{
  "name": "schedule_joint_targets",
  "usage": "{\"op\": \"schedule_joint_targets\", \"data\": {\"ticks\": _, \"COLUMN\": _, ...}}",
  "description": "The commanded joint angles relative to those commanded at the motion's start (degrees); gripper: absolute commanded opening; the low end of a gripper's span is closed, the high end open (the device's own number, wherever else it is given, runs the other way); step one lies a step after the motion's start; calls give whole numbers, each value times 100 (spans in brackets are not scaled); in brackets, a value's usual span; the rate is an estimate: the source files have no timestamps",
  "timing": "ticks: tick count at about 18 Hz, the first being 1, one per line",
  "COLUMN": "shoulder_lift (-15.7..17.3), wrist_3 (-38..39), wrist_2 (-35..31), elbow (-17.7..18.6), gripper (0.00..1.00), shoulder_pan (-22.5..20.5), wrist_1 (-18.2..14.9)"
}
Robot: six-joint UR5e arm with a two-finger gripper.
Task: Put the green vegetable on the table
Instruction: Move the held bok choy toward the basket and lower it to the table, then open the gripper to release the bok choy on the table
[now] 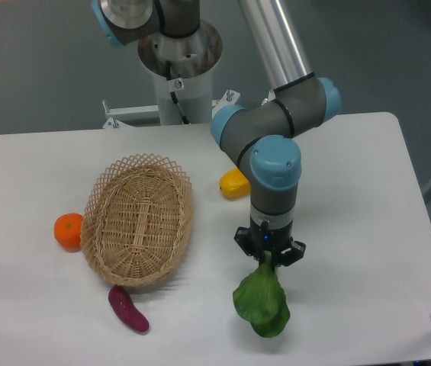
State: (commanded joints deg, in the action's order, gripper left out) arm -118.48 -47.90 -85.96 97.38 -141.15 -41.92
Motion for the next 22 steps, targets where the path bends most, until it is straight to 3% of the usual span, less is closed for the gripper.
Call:
{"op": "schedule_joint_targets", "data": {"ticks": 6, "shoulder_lift": 0, "wrist_3": -53, "wrist_2": -9, "elbow": 70, "gripper": 35, "shoulder_pan": 9, "wrist_1": 0}}
{"op": "schedule_joint_targets", "data": {"ticks": 10, "shoulder_lift": 0, "wrist_3": -62, "wrist_2": -9, "elbow": 62, "gripper": 65, "shoulder_pan": 0, "wrist_1": 17}}
{"op": "schedule_joint_targets", "data": {"ticks": 11, "shoulder_lift": 0, "wrist_3": -96, "wrist_2": -9, "elbow": 53, "gripper": 76, "shoulder_pan": 0, "wrist_1": 26}}
{"op": "schedule_joint_targets", "data": {"ticks": 12, "shoulder_lift": 0, "wrist_3": -192, "wrist_2": -26, "elbow": 36, "gripper": 96, "shoulder_pan": 0, "wrist_1": 35}}
{"op": "schedule_joint_targets", "data": {"ticks": 13, "shoulder_lift": 9, "wrist_3": -272, "wrist_2": -44, "elbow": -8, "gripper": 100, "shoulder_pan": 0, "wrist_1": 26}}
{"op": "schedule_joint_targets", "data": {"ticks": 19, "shoulder_lift": 307, "wrist_3": -237, "wrist_2": -44, "elbow": -201, "gripper": 100, "shoulder_pan": -79, "wrist_1": 9}}
{"op": "schedule_joint_targets", "data": {"ticks": 22, "shoulder_lift": 334, "wrist_3": -237, "wrist_2": -44, "elbow": -684, "gripper": 100, "shoulder_pan": -131, "wrist_1": 9}}
